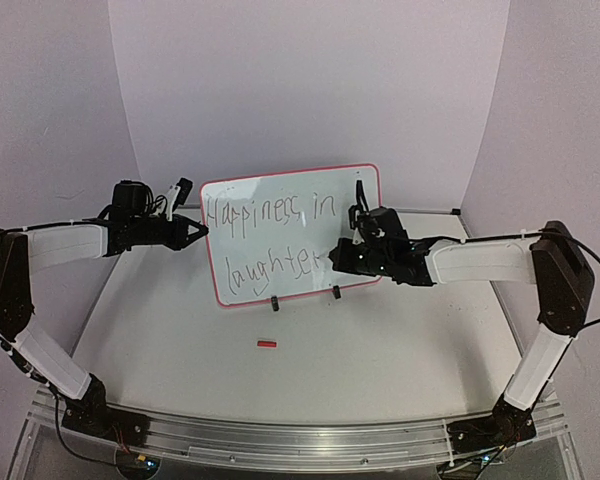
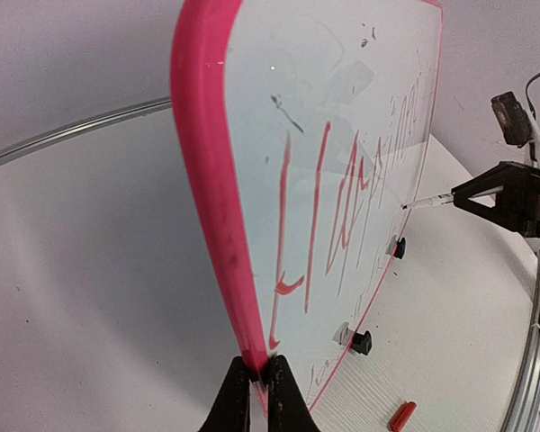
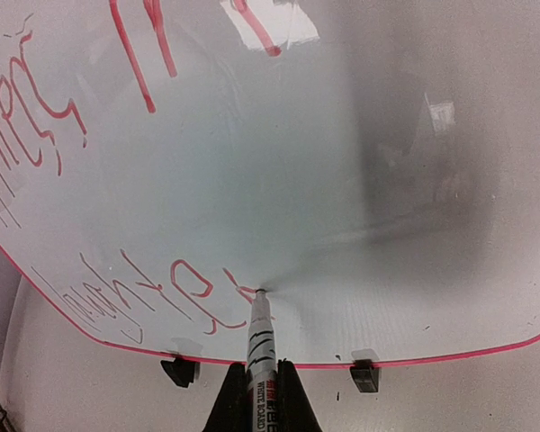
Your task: Write a sentence on the whiteboard
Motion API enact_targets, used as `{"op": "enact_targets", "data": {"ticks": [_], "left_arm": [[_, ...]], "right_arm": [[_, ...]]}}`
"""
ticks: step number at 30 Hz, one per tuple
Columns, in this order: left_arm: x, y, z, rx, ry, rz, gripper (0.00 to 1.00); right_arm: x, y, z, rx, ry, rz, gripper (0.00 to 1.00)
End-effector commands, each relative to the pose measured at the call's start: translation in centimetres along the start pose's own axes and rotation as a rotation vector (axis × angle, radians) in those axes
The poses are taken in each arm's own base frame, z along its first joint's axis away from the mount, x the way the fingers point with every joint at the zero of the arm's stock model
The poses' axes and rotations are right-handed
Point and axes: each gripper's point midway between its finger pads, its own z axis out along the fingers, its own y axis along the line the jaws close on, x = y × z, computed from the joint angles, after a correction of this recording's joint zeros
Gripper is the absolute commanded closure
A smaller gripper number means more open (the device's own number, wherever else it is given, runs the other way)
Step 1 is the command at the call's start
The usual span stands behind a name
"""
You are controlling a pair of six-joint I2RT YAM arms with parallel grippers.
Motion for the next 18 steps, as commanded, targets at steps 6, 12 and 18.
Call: {"op": "enact_targets", "data": {"ticks": [6, 12, 18], "left_arm": [[-1.6, 0.3, -0.5, -0.040, -0.023, 0.072, 1.00], [-1.5, 0.4, -0.5, -0.043, -0.022, 0.073, 1.00], [-1.6, 0.3, -0.5, -0.043, -0.022, 0.074, 1.00]], "right_arm": [[-2.8, 0.4, -2.7, -0.029, -0.081, 0.016, 1.00], [-2.0, -0.5, -3.5, -0.017, -0.073, 0.037, 1.00], [-0.5, -1.3, -2.0, 0.009, -0.035, 0.039, 1.00]]}}
